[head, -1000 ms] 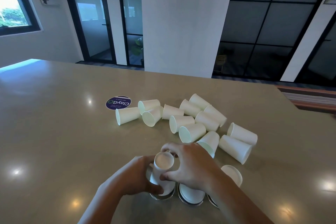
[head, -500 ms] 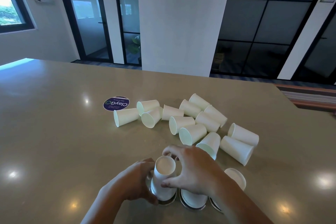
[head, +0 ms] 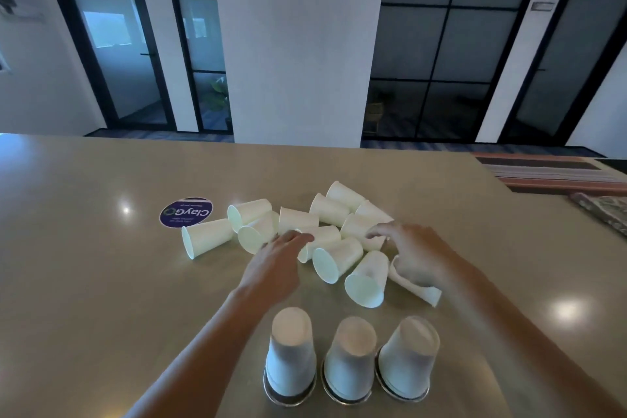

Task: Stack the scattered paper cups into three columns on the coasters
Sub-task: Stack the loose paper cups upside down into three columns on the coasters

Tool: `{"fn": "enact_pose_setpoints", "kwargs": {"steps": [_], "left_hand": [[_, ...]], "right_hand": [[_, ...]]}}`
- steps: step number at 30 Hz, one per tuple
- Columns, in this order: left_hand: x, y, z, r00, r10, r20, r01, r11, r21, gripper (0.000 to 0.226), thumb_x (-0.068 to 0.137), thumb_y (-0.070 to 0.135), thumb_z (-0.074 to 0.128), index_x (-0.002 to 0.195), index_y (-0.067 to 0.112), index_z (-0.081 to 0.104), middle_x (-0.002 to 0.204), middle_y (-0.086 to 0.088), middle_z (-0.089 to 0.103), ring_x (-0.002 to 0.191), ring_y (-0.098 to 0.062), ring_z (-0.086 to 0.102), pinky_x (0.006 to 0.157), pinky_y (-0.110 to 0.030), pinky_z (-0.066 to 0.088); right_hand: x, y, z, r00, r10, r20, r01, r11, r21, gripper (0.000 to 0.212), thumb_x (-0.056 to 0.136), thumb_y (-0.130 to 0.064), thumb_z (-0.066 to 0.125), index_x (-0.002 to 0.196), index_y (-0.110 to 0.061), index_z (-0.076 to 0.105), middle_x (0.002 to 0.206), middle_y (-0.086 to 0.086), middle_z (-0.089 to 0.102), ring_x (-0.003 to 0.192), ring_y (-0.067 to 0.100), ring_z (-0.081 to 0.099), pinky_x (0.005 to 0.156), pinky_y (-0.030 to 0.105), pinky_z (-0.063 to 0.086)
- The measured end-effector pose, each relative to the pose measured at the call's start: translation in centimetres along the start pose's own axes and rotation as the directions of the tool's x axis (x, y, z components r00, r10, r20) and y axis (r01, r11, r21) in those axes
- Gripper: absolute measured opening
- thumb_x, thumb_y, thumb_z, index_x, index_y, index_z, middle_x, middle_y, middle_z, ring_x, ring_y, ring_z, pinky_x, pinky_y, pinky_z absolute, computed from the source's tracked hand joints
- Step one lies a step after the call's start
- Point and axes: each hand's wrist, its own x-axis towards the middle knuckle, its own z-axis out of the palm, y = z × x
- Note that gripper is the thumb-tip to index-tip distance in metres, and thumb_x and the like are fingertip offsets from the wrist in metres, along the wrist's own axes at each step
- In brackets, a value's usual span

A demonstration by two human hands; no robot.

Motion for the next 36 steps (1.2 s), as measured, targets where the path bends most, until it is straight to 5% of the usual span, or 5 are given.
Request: {"fn": "enact_pose_setpoints", "kwargs": {"steps": [7,11,20,25,36], "left_hand": [[3.2,1.3,4.3,0.969,0.246,-0.004,-0.238,0.942,0.239,0.049,0.083,0.011,0.072,0.129,0.027,0.066,0.122,0.004,0.068,0.106,-0.025,0.066,0.089,-0.039,0.051],[3.8,0.0,4.2,0.958,0.273,-0.087,-0.236,0.923,0.303,0.041,0.051,0.016,0.092,0.086,0.032,0.078,0.078,0.013,0.072,0.068,-0.016,0.068,0.062,-0.030,0.057],[1.5,-1.0,0.1,0.926,0.015,-0.377,-0.060,0.992,-0.109,0.021,0.094,0.010,0.065,0.109,0.019,0.078,0.102,0.008,0.075,0.089,-0.019,0.066,0.071,-0.029,0.055],[0.8,-0.5,-4.0,0.932,-0.211,-0.295,0.024,0.848,-0.530,0.024,0.098,0.008,0.060,0.104,0.022,0.078,0.085,0.009,0.074,0.074,-0.014,0.067,0.062,-0.013,0.045],[-0.2,3.5,-5.4,0.944,-0.174,-0.280,0.012,0.868,-0.496,0.017,0.097,0.028,0.063,0.101,0.037,0.077,0.051,0.001,0.059,0.041,-0.015,0.047,0.045,-0.024,0.038]], "right_hand": [[2.0,0.0,4.2,0.987,-0.088,0.134,0.127,0.938,-0.321,0.065,0.097,-0.014,0.055,0.151,-0.047,0.040,0.173,0.003,0.006,0.160,0.029,-0.007,0.124,0.053,-0.002],[1.7,0.1,4.9,0.985,-0.140,0.100,0.163,0.944,-0.286,0.073,0.086,-0.017,0.067,0.148,-0.048,0.044,0.169,0.001,0.015,0.159,0.026,-0.005,0.123,0.051,-0.001],[-0.1,0.0,0.9,0.963,-0.079,-0.258,0.115,0.985,0.128,0.061,0.068,-0.039,0.081,0.125,-0.040,0.058,0.123,-0.022,0.065,0.124,0.007,0.057,0.102,0.030,0.018],[0.0,0.4,-0.6,0.964,-0.006,-0.268,0.034,0.994,0.102,0.062,0.067,-0.038,0.078,0.125,-0.045,0.056,0.120,-0.017,0.061,0.110,0.010,0.061,0.100,0.037,0.035],[-1.6,-4.1,-2.0,0.917,-0.192,-0.349,0.295,0.916,0.270,0.066,0.067,-0.023,0.083,0.127,-0.042,0.064,0.116,-0.014,0.057,0.105,0.010,0.061,0.093,0.038,0.052]]}}
